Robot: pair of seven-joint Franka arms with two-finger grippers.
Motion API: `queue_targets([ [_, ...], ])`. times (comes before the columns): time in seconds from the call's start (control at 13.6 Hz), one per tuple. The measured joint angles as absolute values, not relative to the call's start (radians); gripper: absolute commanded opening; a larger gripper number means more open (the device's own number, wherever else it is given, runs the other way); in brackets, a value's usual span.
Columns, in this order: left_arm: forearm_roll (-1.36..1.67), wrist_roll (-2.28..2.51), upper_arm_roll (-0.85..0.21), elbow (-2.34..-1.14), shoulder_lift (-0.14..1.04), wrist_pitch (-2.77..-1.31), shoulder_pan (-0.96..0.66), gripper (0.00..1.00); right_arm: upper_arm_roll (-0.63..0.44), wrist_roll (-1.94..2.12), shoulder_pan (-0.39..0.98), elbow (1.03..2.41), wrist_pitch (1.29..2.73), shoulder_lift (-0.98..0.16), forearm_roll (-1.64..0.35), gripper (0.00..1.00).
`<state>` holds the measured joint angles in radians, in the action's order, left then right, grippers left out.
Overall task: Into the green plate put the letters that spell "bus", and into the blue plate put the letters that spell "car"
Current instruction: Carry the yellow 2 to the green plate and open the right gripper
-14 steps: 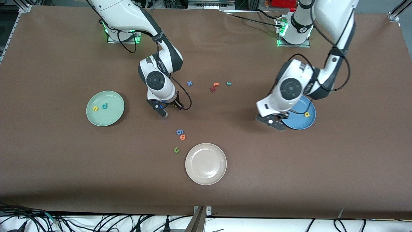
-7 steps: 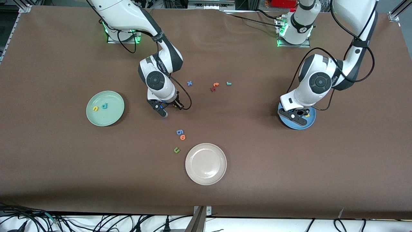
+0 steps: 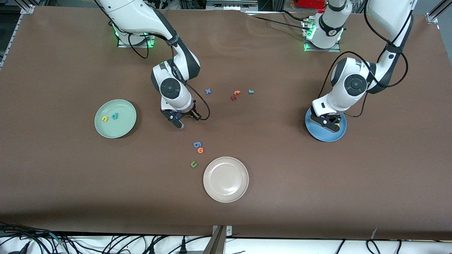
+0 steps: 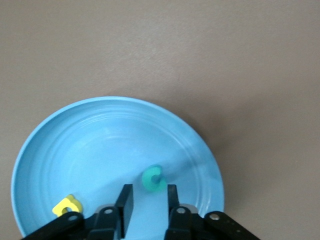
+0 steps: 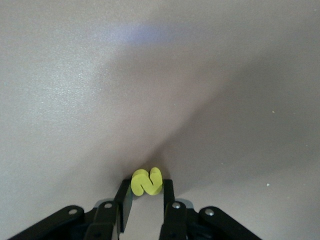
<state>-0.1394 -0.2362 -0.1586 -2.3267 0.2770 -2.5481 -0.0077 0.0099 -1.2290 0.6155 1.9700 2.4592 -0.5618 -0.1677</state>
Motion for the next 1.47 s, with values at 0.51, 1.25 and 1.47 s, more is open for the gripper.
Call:
queue_targets([
  [0.51, 0.02, -0.069, -0.337, -2.327, 0.277, -2.499, 0.018, 1.0, 0.008, -1.203, 0.615, 1.971, 2.455, -0.561, -0.166, 0.42],
  [1.25, 0.02, 0.618, -0.607, -2.335, 0.291, -2.507, -0.094, 1.0, 0.006, -1.138, 0.616, 1.971, 2.454, -0.561, -0.124, 0.4],
  [1.47, 0.02, 0.707, -0.607, -2.339, 0.333, -2.572, -0.14, 1.0, 0.006, -1.133, 0.616, 1.971, 2.455, -0.561, -0.122, 0.2],
])
